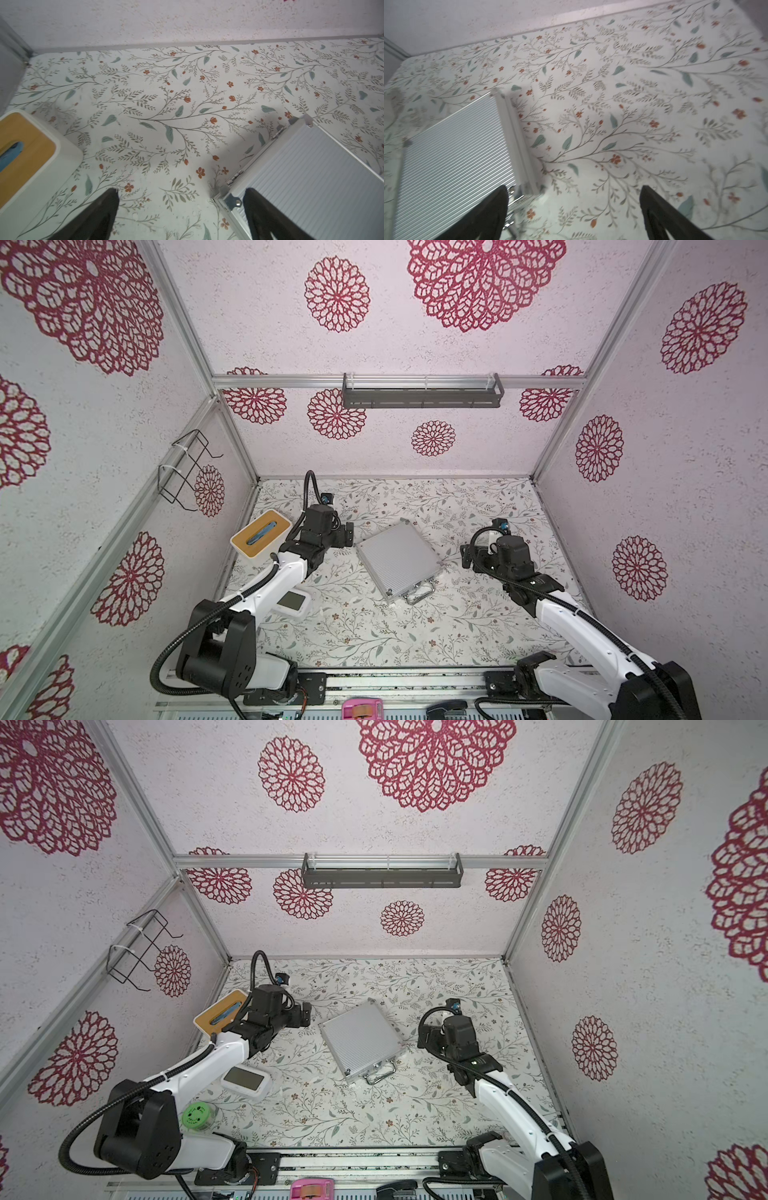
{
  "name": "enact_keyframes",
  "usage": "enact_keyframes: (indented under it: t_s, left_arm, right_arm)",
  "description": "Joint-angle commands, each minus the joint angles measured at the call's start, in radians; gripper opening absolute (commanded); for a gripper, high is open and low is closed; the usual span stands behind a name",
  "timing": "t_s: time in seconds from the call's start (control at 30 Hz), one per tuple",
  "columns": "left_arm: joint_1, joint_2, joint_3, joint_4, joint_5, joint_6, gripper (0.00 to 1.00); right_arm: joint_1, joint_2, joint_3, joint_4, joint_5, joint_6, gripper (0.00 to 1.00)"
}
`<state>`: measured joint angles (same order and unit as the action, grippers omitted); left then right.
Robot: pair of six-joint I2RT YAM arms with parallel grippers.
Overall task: Close the poker set cases
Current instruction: Reset both arms
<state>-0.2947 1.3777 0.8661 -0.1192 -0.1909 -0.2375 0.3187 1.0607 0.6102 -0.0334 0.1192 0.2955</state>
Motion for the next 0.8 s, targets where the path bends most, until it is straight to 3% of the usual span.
enact_keyframes:
  t_s: [0.0,0.23,0.43,0.6,0.77]
  left_arm:
    - [0.052,-0.081,-0.070,0.092,-0.112,0.002,0.97]
    - [0.121,-0.232,-0.264,0.293,-0.290,0.115,0.97]
    - [0.154,-0.215,-0.471,0.646,-0.336,0.198,0.97]
    - [0.219,-0.067,-0.531,0.889,-0.301,0.201,0.98]
    - [0.300,0.014,-0.535,1.015,-0.181,0.163,0.99]
  right_arm:
    - [-0.080,0.050,-0.016,0.162,0.095,-0.161,0.99]
    - [-0.220,0.181,-0.163,0.579,0.143,-0.231,0.99]
    - [-0.256,0.341,-0.209,0.857,0.156,-0.279,0.99]
    - [-0.265,0.418,-0.253,1.003,0.152,-0.281,0.99]
    - [-0.266,0.434,-0.314,1.123,0.134,-0.286,0.99]
